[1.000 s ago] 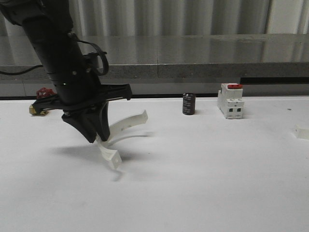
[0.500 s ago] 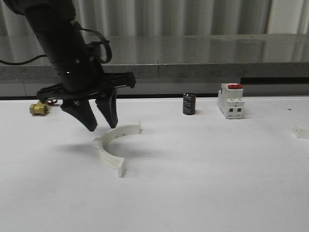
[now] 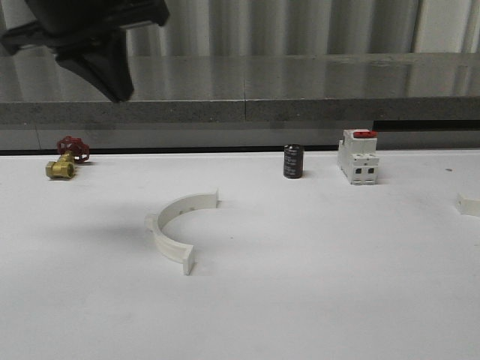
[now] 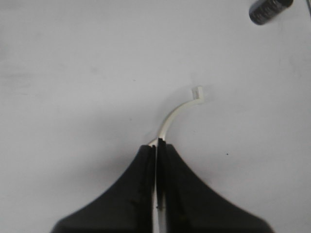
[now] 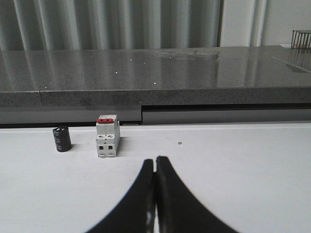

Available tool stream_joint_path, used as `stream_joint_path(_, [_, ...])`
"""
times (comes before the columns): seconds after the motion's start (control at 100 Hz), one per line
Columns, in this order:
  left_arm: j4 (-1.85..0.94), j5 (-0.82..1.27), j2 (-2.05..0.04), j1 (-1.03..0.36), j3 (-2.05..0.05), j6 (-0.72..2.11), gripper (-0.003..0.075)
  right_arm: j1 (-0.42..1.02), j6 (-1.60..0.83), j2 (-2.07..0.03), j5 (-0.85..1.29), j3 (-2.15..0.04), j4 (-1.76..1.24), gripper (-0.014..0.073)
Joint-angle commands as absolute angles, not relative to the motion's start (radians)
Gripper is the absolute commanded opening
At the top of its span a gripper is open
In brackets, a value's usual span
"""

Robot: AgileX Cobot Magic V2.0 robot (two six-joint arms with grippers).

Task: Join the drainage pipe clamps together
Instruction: 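Open the left gripper and lift it away from the clamp half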

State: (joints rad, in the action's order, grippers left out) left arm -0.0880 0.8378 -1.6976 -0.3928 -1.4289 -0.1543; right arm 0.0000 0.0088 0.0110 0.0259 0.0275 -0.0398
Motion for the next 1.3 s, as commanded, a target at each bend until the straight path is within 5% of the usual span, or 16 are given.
stream_joint_path(0.0, [-0.083,0.814,-1.597,-0.342,-1.433,-0.146,-0.0021,-0.005,0.000,0.030,-0.051,0.011,-0.036,-0.0065])
stream_joint_path(0.58, [-0.038,0.687,-1.013,0.070,-0.960,-0.097,-0.0021,-0.005,0.000,0.030,-0.053,0.011,-0.036,-0.0065])
stream_joint_path(1.29, [0.010,0.427,-0.296,0.085,-0.406,-0.097,-0.0021,-0.005,0.000,0.030,-0.064,0.007,-0.036,-0.0065])
